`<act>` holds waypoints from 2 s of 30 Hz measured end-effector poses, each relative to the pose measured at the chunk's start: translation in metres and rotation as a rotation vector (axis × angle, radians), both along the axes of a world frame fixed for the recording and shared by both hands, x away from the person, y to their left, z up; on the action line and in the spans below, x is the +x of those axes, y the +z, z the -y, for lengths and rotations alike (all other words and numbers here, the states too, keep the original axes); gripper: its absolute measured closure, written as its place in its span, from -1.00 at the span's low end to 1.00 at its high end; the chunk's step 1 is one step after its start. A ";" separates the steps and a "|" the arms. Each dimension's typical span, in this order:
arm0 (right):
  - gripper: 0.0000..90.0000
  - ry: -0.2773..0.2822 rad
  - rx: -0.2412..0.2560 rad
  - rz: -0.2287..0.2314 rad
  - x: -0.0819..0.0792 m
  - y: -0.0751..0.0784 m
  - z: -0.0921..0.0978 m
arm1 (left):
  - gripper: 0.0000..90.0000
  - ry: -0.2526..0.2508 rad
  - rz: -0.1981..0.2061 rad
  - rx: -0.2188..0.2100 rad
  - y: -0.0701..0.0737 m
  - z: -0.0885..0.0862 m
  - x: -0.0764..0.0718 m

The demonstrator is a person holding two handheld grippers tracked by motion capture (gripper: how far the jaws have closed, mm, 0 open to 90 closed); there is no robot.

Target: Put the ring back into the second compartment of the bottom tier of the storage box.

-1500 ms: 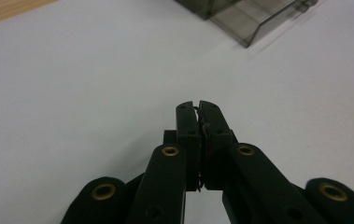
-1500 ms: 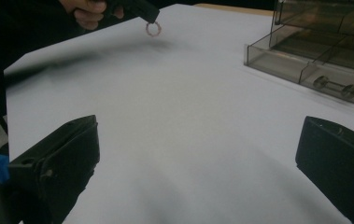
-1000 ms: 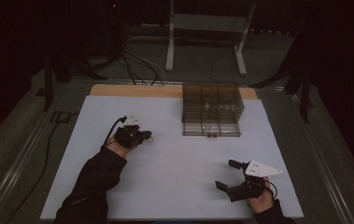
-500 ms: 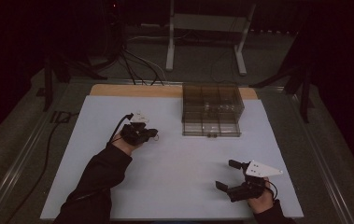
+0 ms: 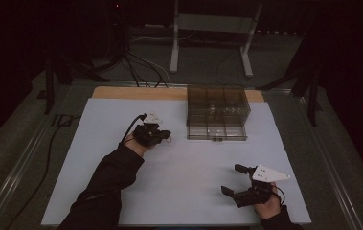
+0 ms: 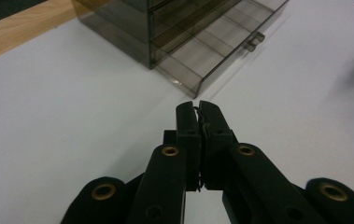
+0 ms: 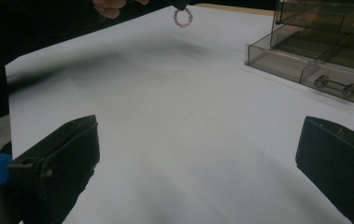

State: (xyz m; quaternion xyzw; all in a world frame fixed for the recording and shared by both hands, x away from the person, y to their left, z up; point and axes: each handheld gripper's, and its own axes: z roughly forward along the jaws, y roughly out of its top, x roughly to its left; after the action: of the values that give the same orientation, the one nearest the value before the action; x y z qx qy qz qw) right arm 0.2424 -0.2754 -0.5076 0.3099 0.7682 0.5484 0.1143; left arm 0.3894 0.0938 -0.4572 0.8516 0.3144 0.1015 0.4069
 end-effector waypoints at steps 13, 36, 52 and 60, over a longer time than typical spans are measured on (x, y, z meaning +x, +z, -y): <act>-1.00 -0.001 -0.001 -0.002 0.000 0.000 0.000 | 0.99 -0.040 0.001 -0.007 0.005 0.020 0.002; -1.00 0.002 0.006 0.001 -0.001 0.001 0.001 | 0.99 -0.102 0.013 -0.023 0.017 0.067 0.016; -1.00 0.005 0.010 0.002 -0.002 0.001 0.001 | 0.99 -0.122 0.001 -0.058 0.019 0.096 0.028; -1.00 0.012 0.007 0.011 -0.003 0.003 0.001 | 0.99 -0.127 -0.011 -0.061 0.014 0.112 0.035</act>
State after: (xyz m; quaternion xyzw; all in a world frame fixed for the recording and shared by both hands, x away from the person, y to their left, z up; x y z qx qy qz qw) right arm 0.2394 -0.2760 -0.5048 0.3027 0.7675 0.5535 0.1141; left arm 0.4243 -0.0181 -0.4431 0.8576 0.2650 0.0614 0.4365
